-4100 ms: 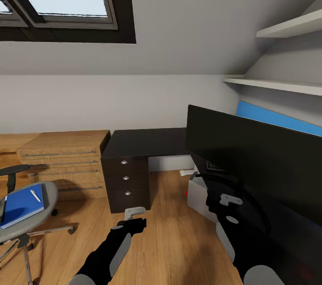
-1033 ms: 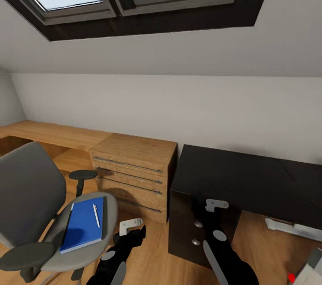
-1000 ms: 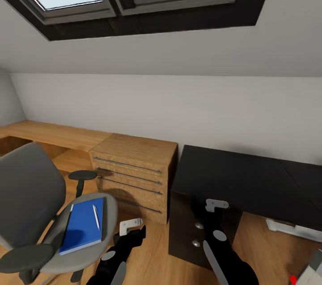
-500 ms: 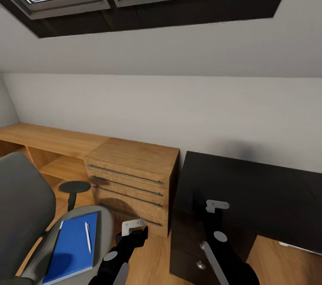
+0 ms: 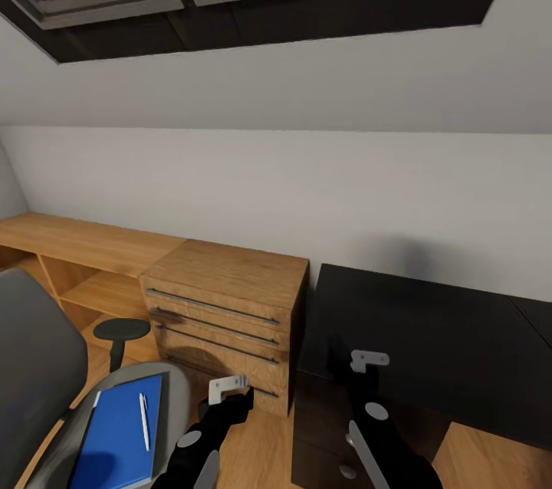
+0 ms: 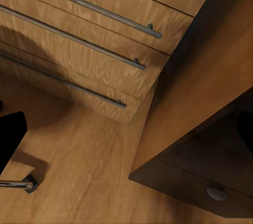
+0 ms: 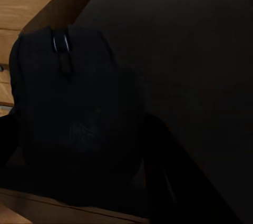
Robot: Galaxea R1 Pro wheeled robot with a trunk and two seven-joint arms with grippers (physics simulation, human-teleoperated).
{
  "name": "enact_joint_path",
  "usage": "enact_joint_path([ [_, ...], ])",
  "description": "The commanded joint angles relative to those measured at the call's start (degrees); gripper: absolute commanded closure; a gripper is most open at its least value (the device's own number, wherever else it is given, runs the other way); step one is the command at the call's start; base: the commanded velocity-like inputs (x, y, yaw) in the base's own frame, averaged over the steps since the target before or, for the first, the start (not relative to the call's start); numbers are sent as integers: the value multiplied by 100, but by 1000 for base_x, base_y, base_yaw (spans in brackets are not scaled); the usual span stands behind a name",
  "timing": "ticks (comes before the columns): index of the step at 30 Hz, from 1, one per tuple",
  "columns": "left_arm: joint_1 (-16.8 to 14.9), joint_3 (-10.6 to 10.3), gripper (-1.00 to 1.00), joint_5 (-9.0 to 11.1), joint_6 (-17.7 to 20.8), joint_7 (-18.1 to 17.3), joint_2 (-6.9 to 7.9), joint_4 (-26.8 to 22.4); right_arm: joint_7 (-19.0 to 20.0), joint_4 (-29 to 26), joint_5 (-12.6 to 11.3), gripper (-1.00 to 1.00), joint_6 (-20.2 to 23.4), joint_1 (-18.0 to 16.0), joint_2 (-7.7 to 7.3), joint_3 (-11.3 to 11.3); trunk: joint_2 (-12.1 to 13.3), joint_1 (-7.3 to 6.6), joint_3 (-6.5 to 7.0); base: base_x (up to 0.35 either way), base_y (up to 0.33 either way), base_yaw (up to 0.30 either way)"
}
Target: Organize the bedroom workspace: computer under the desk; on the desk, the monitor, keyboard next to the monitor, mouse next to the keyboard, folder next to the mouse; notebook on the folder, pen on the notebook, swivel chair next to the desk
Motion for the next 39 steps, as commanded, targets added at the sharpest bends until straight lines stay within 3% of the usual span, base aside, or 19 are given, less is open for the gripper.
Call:
enact_joint_path([
  [1,-4,-13,-100,60,19,46,3,-11,-50,-9,-56,100,23,-4,-3,17,-4,0,-7,5,0,0],
  [10,-4,-28,-100,60,36,44,4,-22,46,451,-74,100,28,-105,-4,-4,-4,0,-7,1,0,0],
  [12,-4,-29,-100,60,36,43,5,-25,48,743,-79,100,30,-376,10,-7,-4,0,-7,0,0,0],
  [16,-4,-30,-100,60,43,42,10,-28,72,1757,-120,100,29,-1257,18,-11,-4,0,-7,0,0,0],
  [18,-4,-30,-100,60,45,42,11,-29,171,2589,-264,100,15,-1816,19,-16,-4,0,-7,0,0,0],
  [20,-4,-30,-100,60,45,42,11,-29,288,3022,-403,100,14,-2063,27,-13,-4,0,-7,0,0,0],
  [27,-4,-22,-100,60,39,45,12,-40,392,3450,-510,100,23,-2224,94,11,-4,0,-7,0,0,0],
  [30,-4,7,-100,60,37,48,15,-245,409,3768,-482,100,-38,-2234,207,17,-4,0,-7,0,0,0],
  [39,-4,9,-100,60,45,51,19,-325,419,3883,-477,100,-55,-2236,242,17,-4,0,-7,105,89,0],
])
